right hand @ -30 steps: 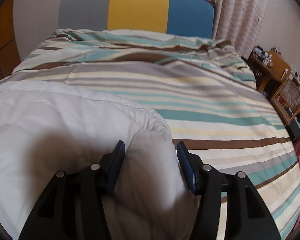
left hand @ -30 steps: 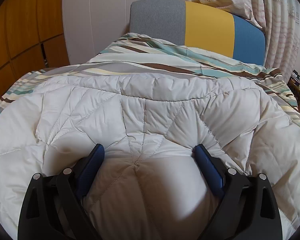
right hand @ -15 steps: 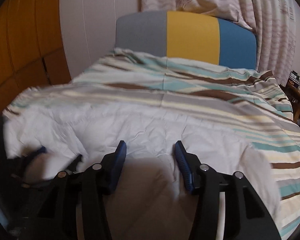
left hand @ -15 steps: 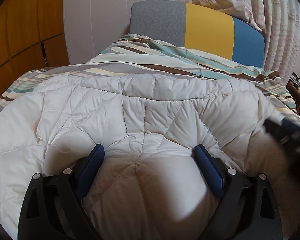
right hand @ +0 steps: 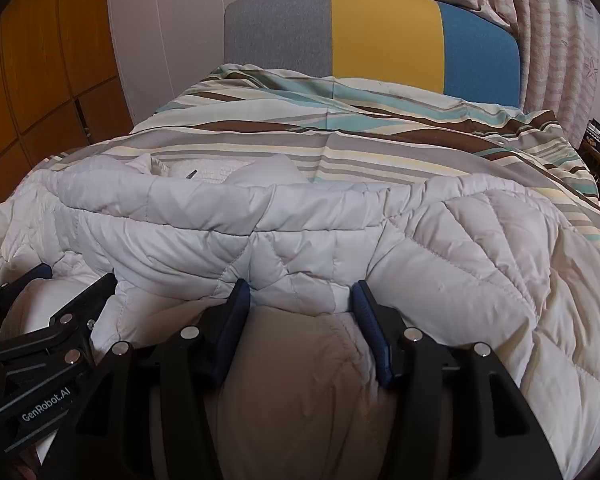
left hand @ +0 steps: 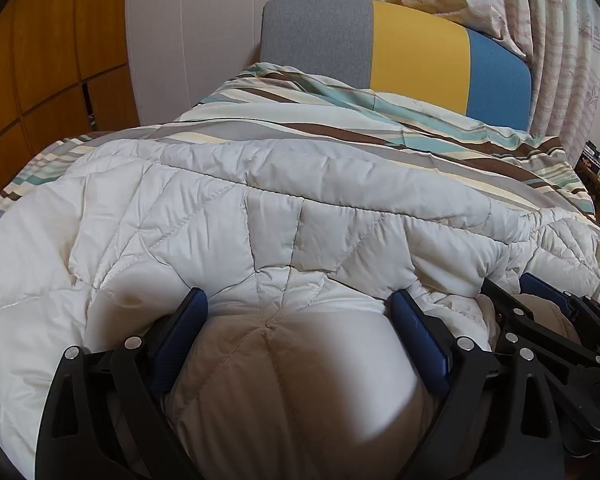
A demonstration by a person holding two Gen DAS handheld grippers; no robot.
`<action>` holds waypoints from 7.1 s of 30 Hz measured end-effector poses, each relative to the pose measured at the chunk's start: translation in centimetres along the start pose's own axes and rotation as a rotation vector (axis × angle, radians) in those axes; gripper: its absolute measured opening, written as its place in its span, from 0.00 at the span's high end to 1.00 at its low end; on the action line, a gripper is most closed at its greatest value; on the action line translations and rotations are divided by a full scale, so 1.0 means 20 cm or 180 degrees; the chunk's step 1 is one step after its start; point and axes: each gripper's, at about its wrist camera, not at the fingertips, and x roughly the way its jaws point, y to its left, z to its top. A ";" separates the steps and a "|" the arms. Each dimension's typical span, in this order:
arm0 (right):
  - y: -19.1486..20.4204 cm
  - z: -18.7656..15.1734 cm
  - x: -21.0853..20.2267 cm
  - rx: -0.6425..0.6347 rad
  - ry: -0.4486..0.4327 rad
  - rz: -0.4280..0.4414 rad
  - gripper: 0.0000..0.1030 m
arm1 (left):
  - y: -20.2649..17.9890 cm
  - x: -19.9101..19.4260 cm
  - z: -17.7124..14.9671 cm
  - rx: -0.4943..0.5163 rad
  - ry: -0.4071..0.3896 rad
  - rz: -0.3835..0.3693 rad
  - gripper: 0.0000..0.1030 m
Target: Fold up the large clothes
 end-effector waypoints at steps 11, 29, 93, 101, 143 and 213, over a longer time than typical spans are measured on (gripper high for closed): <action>-0.02 0.00 -0.05 0.0030 -0.0019 0.0051 0.43 | 0.07 -0.16 0.03 -0.0048 0.0178 -0.0319 0.06; 0.16 0.14 0.03 -0.0093 -0.0032 0.0401 0.38 | 0.56 -0.04 0.11 -0.0373 0.0084 0.0437 0.03; 0.20 -0.58 -0.59 -0.0099 0.0160 0.0570 0.84 | 0.84 -0.67 -0.73 -0.1823 -0.0101 -0.0951 0.24; 0.22 -0.63 -0.55 -0.0254 0.0087 0.0524 0.84 | 0.82 -0.62 -0.70 -0.2086 -0.0112 -0.1123 0.36; -0.62 -0.81 -1.05 0.1007 -0.0331 -0.0730 0.53 | -0.34 -1.17 -0.19 0.0673 -0.1337 -0.0960 0.76; -0.91 -0.81 -1.19 0.1344 -0.0226 -0.1046 0.47 | -0.12 -0.73 -0.24 -0.0950 -0.0452 -0.1145 0.20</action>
